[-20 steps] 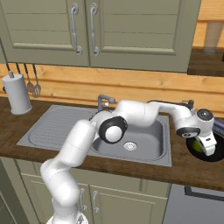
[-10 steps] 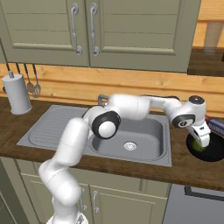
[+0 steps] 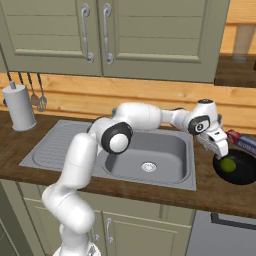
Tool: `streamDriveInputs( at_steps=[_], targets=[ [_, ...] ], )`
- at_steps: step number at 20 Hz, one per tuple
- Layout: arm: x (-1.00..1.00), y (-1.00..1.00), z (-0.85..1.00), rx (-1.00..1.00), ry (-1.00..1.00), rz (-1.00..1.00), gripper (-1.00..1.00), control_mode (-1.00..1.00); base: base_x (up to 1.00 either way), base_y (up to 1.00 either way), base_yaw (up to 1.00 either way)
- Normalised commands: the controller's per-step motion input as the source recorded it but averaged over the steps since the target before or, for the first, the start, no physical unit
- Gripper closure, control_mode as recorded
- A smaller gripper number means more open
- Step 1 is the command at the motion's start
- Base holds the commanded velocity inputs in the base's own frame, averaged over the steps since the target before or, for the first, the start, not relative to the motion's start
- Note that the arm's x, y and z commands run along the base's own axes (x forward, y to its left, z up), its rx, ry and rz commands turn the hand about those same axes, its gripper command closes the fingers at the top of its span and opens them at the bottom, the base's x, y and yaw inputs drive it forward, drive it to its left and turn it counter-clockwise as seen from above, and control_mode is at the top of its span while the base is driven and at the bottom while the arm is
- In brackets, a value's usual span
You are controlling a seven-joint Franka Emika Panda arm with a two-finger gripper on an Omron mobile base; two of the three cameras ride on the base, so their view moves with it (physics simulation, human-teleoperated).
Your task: Pick the lime from the sink and place it in the bowl. Then pick the bowl and place it in the microwave. Then close the microwave door and press the start button.
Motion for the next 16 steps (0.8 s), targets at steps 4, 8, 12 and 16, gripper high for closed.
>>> streamDriveInputs(
  at_steps=[4,8,12,16],
  targets=[
    [0.08,-0.04,0.0,0.0,0.13,0.13,-1.0,-1.0,0.0,0.0,0.0],
    [0.04,-0.22,-0.11,0.0,0.02,0.19,-1.0,-1.0,0.0,0.0,0.0],
    [0.21,-0.28,-0.19,0.0,0.0,0.22,-1.0,-1.0,0.0,0.0,0.0],
    [0.28,-0.22,-0.23,0.0,0.0,0.21,-1.0,-1.0,0.0,0.0,0.0]
  ],
)
